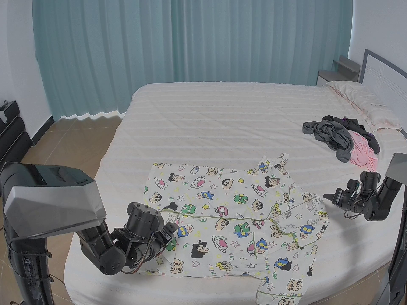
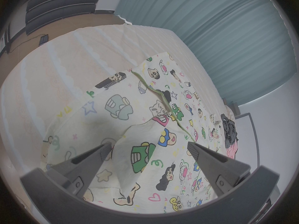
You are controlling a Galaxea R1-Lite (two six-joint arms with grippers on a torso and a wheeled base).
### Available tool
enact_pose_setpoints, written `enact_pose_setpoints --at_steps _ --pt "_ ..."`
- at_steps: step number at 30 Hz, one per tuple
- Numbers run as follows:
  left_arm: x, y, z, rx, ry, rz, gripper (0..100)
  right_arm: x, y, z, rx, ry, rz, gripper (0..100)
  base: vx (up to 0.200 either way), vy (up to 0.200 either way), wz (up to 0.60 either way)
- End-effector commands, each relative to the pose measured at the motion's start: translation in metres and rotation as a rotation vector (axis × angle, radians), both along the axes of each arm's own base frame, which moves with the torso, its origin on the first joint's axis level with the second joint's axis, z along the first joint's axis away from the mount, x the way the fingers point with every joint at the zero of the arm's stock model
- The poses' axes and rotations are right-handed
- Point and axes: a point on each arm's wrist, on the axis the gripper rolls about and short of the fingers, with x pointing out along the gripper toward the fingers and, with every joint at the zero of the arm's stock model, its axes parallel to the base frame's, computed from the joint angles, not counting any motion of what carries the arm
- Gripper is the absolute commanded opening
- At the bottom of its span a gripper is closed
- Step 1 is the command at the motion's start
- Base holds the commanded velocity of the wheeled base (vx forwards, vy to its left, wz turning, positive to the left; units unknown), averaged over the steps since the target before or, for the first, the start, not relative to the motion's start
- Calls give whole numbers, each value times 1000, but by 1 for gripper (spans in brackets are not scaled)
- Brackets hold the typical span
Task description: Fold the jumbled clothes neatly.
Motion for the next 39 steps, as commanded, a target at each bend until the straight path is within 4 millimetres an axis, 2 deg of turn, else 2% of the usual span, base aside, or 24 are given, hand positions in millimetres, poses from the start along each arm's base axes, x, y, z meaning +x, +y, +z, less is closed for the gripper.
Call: enact_pose_setpoints --at_steps 1,17,18,31,39 --pt "0 -1 -4 6 8 -3 100 0 1 0 1 0 3 0 0 0 0" --pt "-4 -3 -7 49 34 6 100 0 1 0 2 0 2 0 0 0 0" --pt "-3 -2 -7 54 29 13 0 0 1 0 2 0 2 0 0 0 0" --pt "1 3 -6 57 27 37 0 0 1 0 2 0 2 0 0 0 0" --pt "8 11 23 97 -86 10 0 0 1 5 2 -12 2 0 0 0 0"
